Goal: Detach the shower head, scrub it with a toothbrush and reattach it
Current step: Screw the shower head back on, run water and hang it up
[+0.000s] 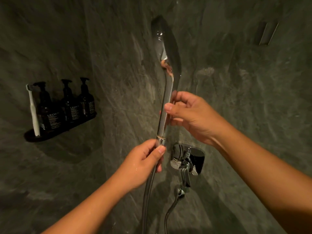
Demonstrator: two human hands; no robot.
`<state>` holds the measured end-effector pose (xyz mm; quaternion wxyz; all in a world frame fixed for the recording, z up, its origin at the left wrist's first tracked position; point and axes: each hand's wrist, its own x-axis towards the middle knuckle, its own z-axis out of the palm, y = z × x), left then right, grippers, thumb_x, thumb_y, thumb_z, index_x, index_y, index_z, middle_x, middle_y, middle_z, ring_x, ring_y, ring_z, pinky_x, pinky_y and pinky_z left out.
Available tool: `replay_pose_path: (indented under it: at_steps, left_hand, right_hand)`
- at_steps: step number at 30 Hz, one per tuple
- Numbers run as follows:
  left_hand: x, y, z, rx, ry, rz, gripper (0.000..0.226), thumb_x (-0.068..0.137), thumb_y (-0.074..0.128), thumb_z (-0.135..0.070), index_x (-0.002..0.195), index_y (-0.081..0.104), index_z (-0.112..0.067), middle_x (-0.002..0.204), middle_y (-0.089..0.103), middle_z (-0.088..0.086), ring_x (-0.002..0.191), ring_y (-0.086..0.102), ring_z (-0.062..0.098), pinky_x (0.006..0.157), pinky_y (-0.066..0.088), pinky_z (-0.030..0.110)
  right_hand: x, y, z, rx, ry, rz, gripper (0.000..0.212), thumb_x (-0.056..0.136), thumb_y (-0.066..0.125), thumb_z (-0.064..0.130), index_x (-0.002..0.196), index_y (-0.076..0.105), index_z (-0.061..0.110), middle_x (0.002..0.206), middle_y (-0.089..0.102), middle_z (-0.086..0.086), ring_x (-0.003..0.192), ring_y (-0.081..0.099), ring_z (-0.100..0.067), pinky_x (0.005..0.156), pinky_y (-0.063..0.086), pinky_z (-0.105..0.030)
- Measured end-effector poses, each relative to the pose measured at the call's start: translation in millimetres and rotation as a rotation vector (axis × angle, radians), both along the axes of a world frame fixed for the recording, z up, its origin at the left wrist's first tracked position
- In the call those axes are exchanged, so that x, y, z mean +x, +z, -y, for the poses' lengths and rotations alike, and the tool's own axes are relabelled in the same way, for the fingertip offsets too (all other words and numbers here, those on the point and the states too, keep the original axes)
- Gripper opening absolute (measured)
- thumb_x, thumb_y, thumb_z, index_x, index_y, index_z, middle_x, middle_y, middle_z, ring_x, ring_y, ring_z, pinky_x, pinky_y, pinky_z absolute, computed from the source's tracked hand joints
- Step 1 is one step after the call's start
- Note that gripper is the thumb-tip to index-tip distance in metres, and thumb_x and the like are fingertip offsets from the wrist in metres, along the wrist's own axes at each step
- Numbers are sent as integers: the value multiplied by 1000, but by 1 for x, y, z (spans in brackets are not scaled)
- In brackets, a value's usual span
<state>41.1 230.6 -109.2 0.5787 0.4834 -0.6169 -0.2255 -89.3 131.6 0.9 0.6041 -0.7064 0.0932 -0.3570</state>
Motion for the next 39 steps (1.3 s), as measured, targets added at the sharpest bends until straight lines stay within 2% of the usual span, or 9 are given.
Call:
replay_pose_path:
  at_steps: [6,9,14,20,22,24,27,34,39]
  left_hand:
    - [-4,1,-2,-5,28,54,42,90,50,-42,85,57,-1,67,59,-3,65,60,16,68,48,36]
    - [-4,1,-3,-1,50,85,33,92,50,-35,81,57,-4,66,60,-3,64,59,7,65,46,25]
    - [-8,3,-3,-1,95,160,23,96,51,-26,76,57,-15,65,61,-5,62,56,2,63,42,18]
    - [-12,1,-5,-12,139,217,24,97,53,-20,73,56,-17,64,60,-6,61,56,0,61,40,14]
    - [-11,2,-5,-20,129,196,24,96,54,-24,74,56,-15,64,61,-4,61,56,1,62,42,17]
    - [-11,3,-6,-16,97,146,23,93,52,-30,75,57,-18,64,62,-4,64,60,12,66,46,28]
    - [-10,5,-8,1,33,86,24,91,50,-29,79,58,-10,66,61,-7,69,64,24,71,49,37]
    - [-13,7,-10,19,-8,97,27,92,50,-28,80,57,-5,69,61,-6,67,65,10,70,48,27]
    - [-12,7,-12,16,-10,93,25,93,51,-25,80,57,-4,70,61,-4,67,65,11,70,49,28]
  right_hand:
    - [4,-2,-4,-117,-125,1,21,83,71,8,98,59,14,69,66,10,68,63,-7,59,54,-28]
    - [-2,-3,-3,-94,-137,-13,14,87,68,13,99,62,12,77,65,2,73,62,-15,68,54,-37]
    - [-4,4,-6,-119,-198,-57,10,84,71,15,91,64,13,70,66,3,62,64,-8,54,51,-23]
    - [-2,2,-8,-251,-349,-64,12,82,73,12,82,61,14,57,64,7,51,63,-4,45,49,-20]
    - [-6,0,-8,-224,-284,-46,6,85,69,12,88,64,14,75,70,-1,63,67,-3,52,53,-19]
    - [-11,0,-7,-125,-132,-44,12,89,61,13,100,65,12,107,70,-20,93,72,-18,77,60,-31]
    - [-18,2,-5,-24,89,-47,24,95,51,5,117,57,1,127,60,-26,113,64,-32,97,51,-43]
    - [-18,5,-5,23,70,-11,33,76,65,8,106,53,2,91,66,-13,82,71,-27,82,58,-46]
    - [-18,3,-8,-4,41,-8,40,75,68,12,111,54,1,92,62,-13,86,66,-28,76,59,-37]
